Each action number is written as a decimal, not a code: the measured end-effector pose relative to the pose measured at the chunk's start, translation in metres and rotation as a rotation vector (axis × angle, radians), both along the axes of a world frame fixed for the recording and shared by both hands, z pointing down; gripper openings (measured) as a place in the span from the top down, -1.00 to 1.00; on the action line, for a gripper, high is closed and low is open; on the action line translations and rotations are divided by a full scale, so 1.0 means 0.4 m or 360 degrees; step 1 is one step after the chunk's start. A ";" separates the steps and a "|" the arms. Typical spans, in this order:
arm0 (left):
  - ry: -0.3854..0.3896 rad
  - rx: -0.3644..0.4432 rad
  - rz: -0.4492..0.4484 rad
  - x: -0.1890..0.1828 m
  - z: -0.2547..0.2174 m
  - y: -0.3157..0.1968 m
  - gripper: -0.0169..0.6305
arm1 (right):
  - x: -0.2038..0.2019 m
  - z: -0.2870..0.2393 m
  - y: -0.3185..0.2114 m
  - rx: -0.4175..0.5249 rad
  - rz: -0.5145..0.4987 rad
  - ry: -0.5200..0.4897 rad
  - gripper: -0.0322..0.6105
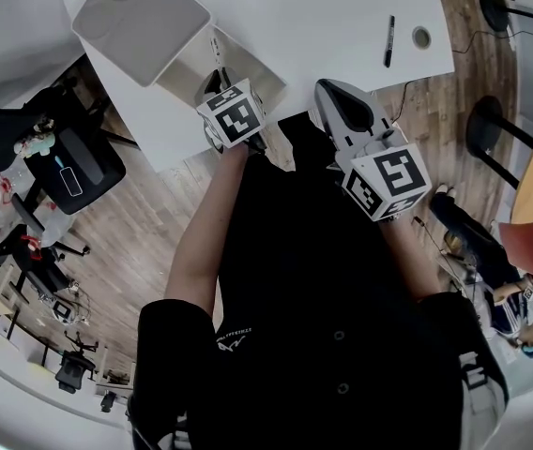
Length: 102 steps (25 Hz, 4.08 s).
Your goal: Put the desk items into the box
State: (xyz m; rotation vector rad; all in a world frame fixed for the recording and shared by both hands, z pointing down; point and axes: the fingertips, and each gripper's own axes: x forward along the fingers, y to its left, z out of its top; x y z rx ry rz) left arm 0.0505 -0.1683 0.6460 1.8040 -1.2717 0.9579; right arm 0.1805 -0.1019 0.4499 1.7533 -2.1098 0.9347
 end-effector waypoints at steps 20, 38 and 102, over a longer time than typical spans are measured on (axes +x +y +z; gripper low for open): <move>0.0002 -0.0019 0.0023 0.000 0.053 -0.001 0.76 | 0.019 0.011 0.015 -0.0019 0.0082 0.0001 0.90; 0.0088 0.0201 0.0233 -0.014 -0.058 -0.009 0.92 | -0.022 -0.025 0.002 0.0038 0.0070 -0.0005 0.90; 0.0775 0.1331 0.0588 -0.286 -0.861 0.005 0.92 | -0.346 -0.408 -0.095 0.0713 0.0005 0.0134 0.90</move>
